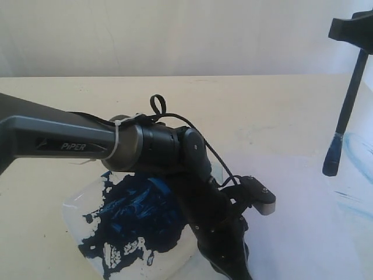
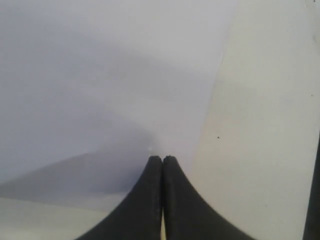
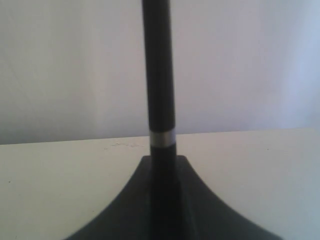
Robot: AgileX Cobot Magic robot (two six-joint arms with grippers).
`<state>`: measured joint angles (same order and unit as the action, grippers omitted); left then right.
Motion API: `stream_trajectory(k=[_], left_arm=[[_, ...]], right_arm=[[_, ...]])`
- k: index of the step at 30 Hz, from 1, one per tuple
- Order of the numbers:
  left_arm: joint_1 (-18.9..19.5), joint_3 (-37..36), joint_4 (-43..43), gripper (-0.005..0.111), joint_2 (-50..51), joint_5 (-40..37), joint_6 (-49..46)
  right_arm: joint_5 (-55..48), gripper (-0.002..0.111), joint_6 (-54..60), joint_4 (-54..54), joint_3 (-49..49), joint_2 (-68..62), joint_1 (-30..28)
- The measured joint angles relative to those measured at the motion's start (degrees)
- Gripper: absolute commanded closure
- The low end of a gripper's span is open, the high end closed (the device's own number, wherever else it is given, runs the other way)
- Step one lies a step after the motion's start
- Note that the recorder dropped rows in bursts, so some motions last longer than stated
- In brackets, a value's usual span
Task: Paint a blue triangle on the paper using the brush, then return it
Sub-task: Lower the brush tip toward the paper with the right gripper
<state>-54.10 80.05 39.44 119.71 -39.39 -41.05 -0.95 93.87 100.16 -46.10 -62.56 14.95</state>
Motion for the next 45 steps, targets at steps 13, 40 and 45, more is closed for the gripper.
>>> stream_trajectory(k=[13, 40, 45], left_arm=[[0.0, 0.0, -0.4, 0.107, 0.5, 0.0, 1.3], [0.0, 0.1, -0.4, 0.107, 0.6, -0.2, 1.5], [0.0, 0.1, -0.4, 0.107, 0.6, -0.3, 1.5]], right_arm=[[-2.9, 0.108, 0.0, 0.0, 0.0, 0.0, 0.0], [20.7, 0.108, -69.7, -63.7, -0.6, -11.5, 4.4], [25.3, 0.108, -95.1, -90.3, -0.3, -15.2, 5.7]])
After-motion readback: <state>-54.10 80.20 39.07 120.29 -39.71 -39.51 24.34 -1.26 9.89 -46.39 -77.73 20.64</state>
